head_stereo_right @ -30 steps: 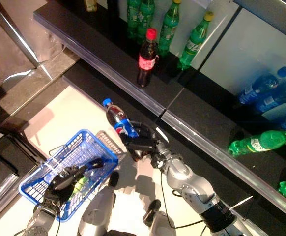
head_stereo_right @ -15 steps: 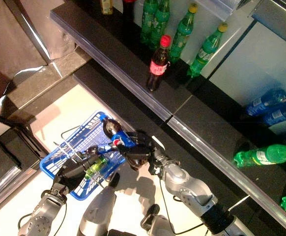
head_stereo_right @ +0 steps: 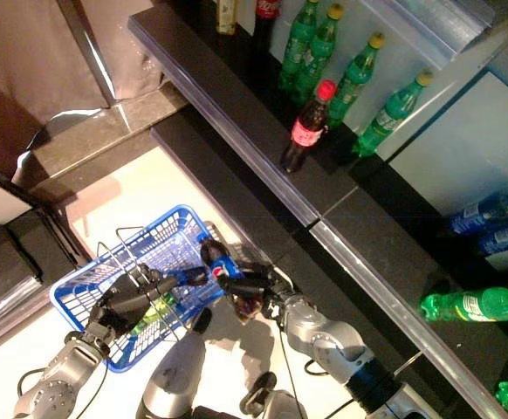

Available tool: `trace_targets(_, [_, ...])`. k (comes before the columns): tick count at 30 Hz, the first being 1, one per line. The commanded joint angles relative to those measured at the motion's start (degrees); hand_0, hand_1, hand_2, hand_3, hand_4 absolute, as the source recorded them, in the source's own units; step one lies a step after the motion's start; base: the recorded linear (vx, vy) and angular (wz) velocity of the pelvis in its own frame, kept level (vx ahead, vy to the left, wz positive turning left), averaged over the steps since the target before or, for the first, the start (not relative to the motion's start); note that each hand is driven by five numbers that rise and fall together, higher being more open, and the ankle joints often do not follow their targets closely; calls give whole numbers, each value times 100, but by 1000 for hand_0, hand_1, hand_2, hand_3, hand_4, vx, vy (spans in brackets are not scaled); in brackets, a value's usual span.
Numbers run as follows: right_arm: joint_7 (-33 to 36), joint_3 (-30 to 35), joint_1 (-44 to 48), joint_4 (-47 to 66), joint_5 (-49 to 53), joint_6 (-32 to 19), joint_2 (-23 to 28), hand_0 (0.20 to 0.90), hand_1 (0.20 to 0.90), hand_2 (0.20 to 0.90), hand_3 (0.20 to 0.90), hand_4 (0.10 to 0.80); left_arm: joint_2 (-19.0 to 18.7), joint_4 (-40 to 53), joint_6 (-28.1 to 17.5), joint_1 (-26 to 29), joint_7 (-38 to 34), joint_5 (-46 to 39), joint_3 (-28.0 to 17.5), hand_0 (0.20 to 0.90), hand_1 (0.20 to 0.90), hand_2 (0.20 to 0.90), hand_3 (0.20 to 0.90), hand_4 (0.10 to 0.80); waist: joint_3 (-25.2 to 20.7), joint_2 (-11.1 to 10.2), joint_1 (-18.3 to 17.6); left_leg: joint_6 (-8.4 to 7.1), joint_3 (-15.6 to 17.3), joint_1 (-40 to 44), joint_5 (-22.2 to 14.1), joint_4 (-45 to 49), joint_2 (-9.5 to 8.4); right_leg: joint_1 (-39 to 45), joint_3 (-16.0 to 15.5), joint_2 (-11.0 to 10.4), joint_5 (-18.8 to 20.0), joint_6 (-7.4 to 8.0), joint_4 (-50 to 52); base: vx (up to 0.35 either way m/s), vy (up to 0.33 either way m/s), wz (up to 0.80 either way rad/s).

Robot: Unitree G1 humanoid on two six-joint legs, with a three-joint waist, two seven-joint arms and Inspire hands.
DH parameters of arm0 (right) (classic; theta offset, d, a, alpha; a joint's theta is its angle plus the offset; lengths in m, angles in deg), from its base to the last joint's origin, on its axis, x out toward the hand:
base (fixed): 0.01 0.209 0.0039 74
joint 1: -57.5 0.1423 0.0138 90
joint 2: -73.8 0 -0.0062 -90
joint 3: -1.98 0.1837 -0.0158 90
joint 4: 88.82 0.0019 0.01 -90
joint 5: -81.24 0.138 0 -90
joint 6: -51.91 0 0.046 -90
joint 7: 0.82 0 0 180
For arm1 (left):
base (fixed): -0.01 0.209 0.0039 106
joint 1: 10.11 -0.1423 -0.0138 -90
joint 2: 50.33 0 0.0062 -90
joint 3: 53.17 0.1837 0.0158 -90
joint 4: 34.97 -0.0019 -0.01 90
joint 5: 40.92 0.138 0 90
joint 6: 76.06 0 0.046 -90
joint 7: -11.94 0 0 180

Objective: Pick up the drink and place into the basket.

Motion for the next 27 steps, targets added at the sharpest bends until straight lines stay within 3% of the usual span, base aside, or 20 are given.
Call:
trace_targets(1, [-41, -380, 607, 237, 603, -511, -413, 300, 300, 300, 200, 100, -161, 2462, -743, 743, 1805, -343, 103, 300, 300, 300, 200, 100, -1320, -39, -95, -24, -268, -44, -149, 319, -133, 23, 32, 308, 217, -388, 141, 42, 8, 7])
trace_targets(15, [102, -659, 764, -237, 1130, -227, -803, 300, 300, 300, 200, 100, -396, 2876, -90, 883, 2298, -281, 342, 300, 300, 300, 200, 100, -1342, -100, 126, -15, -401, -50, -144, 355, -220, 130, -10, 313, 243, -359, 112, 41, 10, 7])
trace_targets(27, [389, -540, 1120, -1243, 1382, 130, -1054, 300, 300, 300, 200, 100, -754, 3009, 286, 823, 3278, -83, 325, 300, 300, 300, 200, 100, -1324, -175, 329, 13, -434, -107, -133, 399, -241, 202, -61, 332, 302, -335, 61, 27, 1, 4])
